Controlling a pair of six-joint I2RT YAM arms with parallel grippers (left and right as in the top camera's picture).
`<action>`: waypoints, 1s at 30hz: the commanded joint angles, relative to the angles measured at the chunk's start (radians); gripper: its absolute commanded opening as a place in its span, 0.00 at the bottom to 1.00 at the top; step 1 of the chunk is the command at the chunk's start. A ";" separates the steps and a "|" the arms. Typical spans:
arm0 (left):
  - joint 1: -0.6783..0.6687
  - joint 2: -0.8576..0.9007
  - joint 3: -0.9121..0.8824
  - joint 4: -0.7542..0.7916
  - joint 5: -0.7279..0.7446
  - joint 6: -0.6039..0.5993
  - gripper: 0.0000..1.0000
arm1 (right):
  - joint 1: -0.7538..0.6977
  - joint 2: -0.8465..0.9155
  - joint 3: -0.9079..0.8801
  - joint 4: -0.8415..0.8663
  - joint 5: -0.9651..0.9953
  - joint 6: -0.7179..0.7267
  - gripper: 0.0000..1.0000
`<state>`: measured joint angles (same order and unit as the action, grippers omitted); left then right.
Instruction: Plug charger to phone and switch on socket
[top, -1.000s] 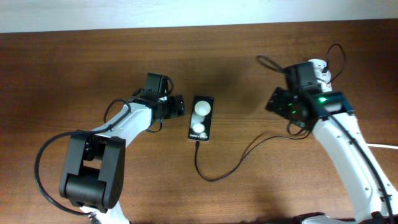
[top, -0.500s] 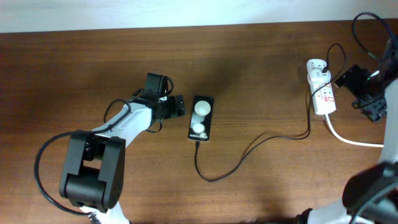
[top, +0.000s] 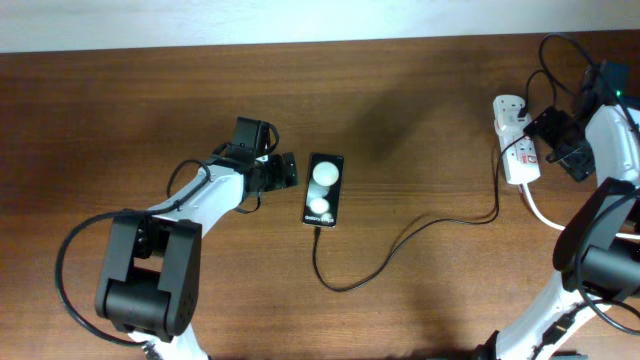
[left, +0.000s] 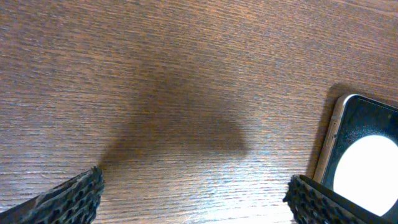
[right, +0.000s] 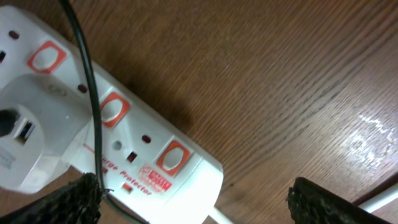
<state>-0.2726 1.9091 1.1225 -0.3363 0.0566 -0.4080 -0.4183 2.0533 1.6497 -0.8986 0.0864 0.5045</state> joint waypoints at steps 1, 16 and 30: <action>0.011 0.047 -0.040 -0.025 0.017 -0.010 0.99 | -0.004 0.016 -0.040 0.019 0.089 0.083 0.99; 0.011 0.047 -0.040 -0.025 0.017 -0.010 0.99 | 0.000 0.018 -0.183 0.303 -0.023 0.166 0.99; 0.013 0.047 -0.040 -0.025 0.017 -0.010 0.99 | 0.000 0.095 -0.187 0.360 -0.092 0.211 0.99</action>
<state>-0.2722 1.9091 1.1225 -0.3363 0.0566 -0.4080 -0.4240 2.1143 1.4734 -0.5304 0.0868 0.7193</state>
